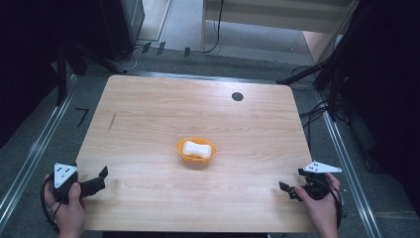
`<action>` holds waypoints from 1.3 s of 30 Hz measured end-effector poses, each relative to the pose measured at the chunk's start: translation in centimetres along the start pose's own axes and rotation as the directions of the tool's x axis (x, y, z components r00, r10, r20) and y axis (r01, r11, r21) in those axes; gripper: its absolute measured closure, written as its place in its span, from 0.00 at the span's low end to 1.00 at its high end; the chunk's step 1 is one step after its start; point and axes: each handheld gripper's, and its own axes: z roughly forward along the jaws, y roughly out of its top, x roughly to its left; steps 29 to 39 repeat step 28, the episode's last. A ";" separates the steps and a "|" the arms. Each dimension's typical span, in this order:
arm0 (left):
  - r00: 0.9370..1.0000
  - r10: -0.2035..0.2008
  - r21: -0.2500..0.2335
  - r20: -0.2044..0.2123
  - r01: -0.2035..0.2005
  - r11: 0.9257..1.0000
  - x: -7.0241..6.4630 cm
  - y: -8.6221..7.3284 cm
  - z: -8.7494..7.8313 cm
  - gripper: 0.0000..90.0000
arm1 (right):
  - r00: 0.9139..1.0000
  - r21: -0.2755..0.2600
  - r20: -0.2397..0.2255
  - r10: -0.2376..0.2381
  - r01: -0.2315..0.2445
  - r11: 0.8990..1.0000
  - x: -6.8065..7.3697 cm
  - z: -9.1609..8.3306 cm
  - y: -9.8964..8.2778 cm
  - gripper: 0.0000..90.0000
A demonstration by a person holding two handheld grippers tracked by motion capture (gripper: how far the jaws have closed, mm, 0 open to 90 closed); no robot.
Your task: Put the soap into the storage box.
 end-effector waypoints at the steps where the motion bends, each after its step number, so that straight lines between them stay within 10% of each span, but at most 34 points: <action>1: 1.000 -0.001 0.000 0.000 0.001 1.000 0.0 0.0 0.0 0.00 | 1.000 -0.003 0.001 0.005 -0.005 1.000 0.0 -0.1 -0.1 0.01; 23: 1.000 0.002 0.006 -0.003 -0.002 1.000 0.0 0.0 0.0 0.00 | 0.991 -0.130 0.061 0.119 -0.110 0.985 -0.9 -3.1 -4.4 0.01; 39: 1.000 -0.001 0.007 -0.003 0.001 1.000 0.0 0.0 0.0 0.00 | 0.990 -0.141 0.085 0.111 -0.098 0.985 -0.8 -3.0 -4.6 0.01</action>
